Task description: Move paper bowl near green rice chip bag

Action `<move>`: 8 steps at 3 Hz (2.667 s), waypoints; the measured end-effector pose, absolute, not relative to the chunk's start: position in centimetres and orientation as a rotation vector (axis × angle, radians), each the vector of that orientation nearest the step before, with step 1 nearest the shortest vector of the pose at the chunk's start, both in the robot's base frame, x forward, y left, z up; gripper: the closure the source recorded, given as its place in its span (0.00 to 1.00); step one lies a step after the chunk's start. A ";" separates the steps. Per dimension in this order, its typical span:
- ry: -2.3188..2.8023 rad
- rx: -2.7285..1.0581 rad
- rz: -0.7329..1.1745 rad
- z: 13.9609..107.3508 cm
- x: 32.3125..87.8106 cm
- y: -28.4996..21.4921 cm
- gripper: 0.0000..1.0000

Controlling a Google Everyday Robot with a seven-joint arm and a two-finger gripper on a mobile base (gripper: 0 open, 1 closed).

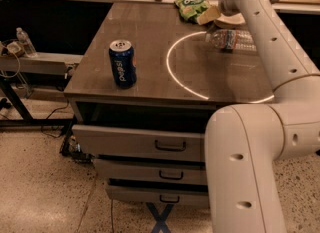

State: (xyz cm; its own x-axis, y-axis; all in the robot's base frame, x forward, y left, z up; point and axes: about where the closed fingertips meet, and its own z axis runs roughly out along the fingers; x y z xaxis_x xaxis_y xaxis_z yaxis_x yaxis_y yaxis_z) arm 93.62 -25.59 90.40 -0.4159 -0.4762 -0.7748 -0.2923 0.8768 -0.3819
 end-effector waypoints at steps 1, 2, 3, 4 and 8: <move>1.977 -0.421 -0.125 94.1 91.9 -28.5 0.00; 1.890 -0.297 -0.056 99.0 89.4 -31.7 0.00; 1.751 -0.190 -0.044 107.3 84.9 -34.0 0.00; 1.595 -0.098 -0.097 116.7 78.5 -35.9 0.00; 1.419 -0.095 -0.051 127.7 70.5 -33.7 0.00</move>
Offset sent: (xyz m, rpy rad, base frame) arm -0.1629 -0.0812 0.1584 0.4185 -0.3741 -0.1320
